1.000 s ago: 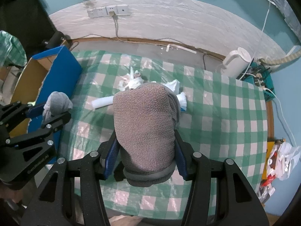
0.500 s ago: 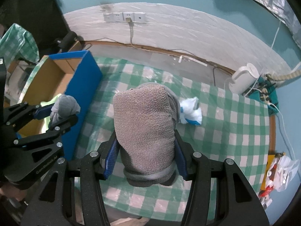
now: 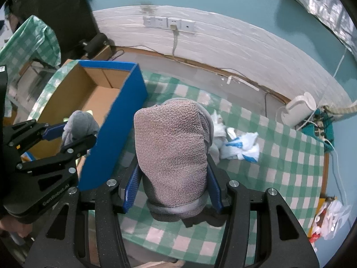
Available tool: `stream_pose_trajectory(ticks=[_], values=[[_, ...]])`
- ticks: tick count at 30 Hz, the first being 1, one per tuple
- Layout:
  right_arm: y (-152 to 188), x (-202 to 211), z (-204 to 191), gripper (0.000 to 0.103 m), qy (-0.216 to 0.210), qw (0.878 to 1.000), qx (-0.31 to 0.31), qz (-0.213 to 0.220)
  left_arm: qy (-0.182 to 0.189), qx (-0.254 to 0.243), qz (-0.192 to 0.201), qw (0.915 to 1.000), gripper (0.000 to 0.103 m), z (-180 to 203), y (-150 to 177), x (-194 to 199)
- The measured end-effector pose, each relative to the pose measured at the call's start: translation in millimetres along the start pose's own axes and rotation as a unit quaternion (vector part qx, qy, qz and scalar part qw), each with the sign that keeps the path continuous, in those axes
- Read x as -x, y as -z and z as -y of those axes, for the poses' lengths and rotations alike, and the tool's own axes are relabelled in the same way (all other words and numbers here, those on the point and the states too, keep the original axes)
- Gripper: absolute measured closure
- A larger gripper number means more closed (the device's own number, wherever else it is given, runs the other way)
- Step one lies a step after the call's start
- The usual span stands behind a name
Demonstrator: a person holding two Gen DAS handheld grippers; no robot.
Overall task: Organize soft objects
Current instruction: 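Lift the towel and sock and carry both toward the cardboard box, then lower the grey towel into the box with the right tool while the left tool drops the sock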
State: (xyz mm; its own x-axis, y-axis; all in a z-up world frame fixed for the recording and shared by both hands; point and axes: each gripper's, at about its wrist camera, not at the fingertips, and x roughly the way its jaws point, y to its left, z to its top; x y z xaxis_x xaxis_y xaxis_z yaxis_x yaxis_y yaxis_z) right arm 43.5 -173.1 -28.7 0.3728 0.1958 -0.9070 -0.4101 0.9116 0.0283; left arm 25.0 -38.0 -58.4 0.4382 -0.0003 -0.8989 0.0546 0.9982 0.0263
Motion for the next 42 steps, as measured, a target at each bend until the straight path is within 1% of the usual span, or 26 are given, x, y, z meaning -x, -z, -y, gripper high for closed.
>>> stream_pose_trajectory(ticks=[16, 22, 36, 39, 42], values=[[-24.7, -9.1, -66.8, 0.05, -0.019, 0.999, 0.05, -0.002, -0.013, 0.055, -0.003, 0.9984, 0.065, -71.5, 15.4, 0.4], [-32.3, -17.2, -87.3, 0.05, -0.025, 0.998, 0.066, -0.008, -0.026, 0.064, -0.003, 0.9976, 0.065, -88.7, 21.3, -1.6], [-44.4, -37.0, -123.1, 0.049, -0.053, 0.995, 0.088, -0.017, -0.043, 0.095, -0.024, 0.9943, 0.064, -121.2, 31.8, -13.8], [-46.7, -40.3, -127.3, 0.048, -0.058, 0.994, 0.09, -0.018, -0.048, 0.105, -0.031, 0.9928, 0.064, -128.3, 33.6, -17.0], [-47.9, -41.5, -131.0, 0.044, -0.065, 0.994, 0.091, -0.018, -0.055, 0.116, -0.036, 0.9911, 0.061, -135.0, 34.9, -20.6]])
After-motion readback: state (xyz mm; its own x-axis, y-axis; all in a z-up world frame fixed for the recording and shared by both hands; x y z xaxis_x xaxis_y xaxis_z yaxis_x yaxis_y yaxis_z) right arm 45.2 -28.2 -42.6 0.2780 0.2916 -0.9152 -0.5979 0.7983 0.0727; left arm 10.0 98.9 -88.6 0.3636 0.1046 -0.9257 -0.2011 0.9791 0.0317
